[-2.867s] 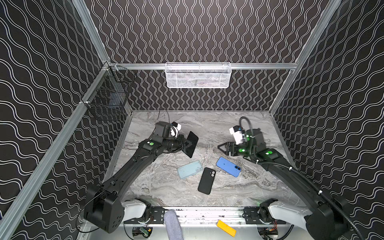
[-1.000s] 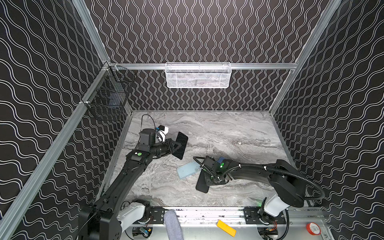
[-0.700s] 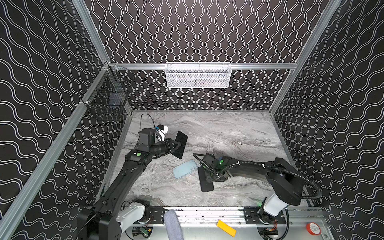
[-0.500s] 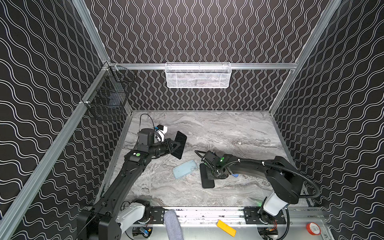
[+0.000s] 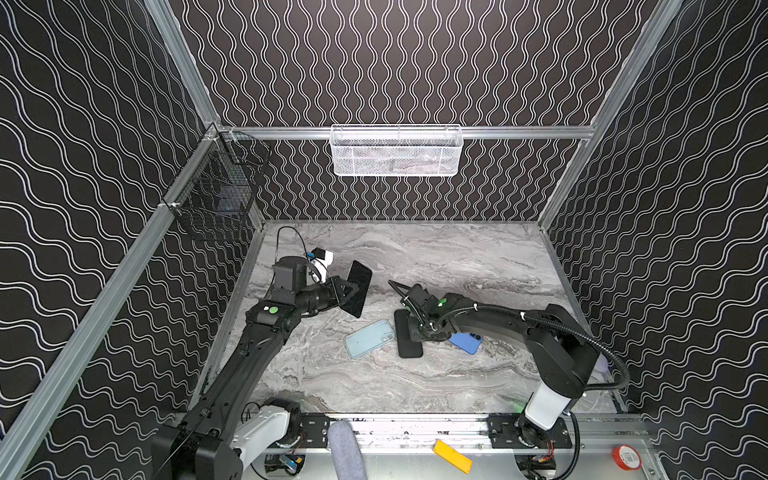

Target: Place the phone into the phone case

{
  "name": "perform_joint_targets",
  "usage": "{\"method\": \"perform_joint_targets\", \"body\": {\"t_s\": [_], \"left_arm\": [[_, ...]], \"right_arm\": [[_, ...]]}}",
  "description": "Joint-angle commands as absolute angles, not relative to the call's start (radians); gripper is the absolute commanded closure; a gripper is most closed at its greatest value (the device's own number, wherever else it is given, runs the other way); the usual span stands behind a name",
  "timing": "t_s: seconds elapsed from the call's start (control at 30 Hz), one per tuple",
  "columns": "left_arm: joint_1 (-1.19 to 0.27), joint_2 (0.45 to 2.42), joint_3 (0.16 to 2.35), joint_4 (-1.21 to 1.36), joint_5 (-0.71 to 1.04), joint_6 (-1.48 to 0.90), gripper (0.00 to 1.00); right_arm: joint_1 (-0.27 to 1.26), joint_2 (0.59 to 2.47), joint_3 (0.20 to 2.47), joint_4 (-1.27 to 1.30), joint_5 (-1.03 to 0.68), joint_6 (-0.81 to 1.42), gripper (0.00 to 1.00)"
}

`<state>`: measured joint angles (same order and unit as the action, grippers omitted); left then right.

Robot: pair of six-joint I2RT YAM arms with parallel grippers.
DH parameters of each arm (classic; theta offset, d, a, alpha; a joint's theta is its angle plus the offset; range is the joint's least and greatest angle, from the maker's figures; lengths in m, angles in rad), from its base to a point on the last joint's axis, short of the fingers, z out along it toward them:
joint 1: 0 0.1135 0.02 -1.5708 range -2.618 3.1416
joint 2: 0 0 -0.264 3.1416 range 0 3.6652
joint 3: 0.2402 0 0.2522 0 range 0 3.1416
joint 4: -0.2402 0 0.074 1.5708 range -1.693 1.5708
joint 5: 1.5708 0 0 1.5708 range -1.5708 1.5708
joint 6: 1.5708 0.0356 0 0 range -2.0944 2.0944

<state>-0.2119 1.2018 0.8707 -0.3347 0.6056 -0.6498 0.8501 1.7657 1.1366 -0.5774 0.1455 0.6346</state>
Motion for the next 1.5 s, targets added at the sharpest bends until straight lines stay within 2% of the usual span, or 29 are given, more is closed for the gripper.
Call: {"method": "perform_joint_targets", "body": {"t_s": [0.0, 0.53, 0.93, 1.23, 1.3, 1.37, 1.47], "left_arm": [[-0.210, 1.198, 0.876, -0.295, 0.607, -0.633, 1.00], [-0.209, 1.186, 0.873, -0.294, 0.607, -0.629, 1.00], [-0.209, 1.197, 0.864, -0.256, 0.613, -0.662, 1.00], [-0.209, 1.200, 0.860, -0.226, 0.607, -0.692, 1.00], [-0.210, 1.193, 0.862, -0.235, 0.596, -0.687, 1.00], [-0.209, 1.189, 0.860, -0.228, 0.596, -0.694, 1.00], [-0.210, 1.190, 0.847, -0.198, 0.597, -0.722, 1.00]], "right_arm": [[0.831, 1.783, 1.171, -0.580, 0.163, 0.608, 0.94], [0.707, 1.922, 1.370, -0.603, 0.156, 0.487, 0.93], [0.680, 1.944, 1.360, -0.562, 0.104, 0.499, 0.92], [0.677, 1.904, 1.333, -0.543, 0.093, 0.503, 0.79], [0.676, 1.852, 1.327, -0.543, 0.099, 0.506, 0.72], [0.673, 1.806, 1.316, -0.534, 0.093, 0.507, 0.68], [0.652, 1.672, 1.241, -0.436, 0.017, 0.503, 0.57]]}}
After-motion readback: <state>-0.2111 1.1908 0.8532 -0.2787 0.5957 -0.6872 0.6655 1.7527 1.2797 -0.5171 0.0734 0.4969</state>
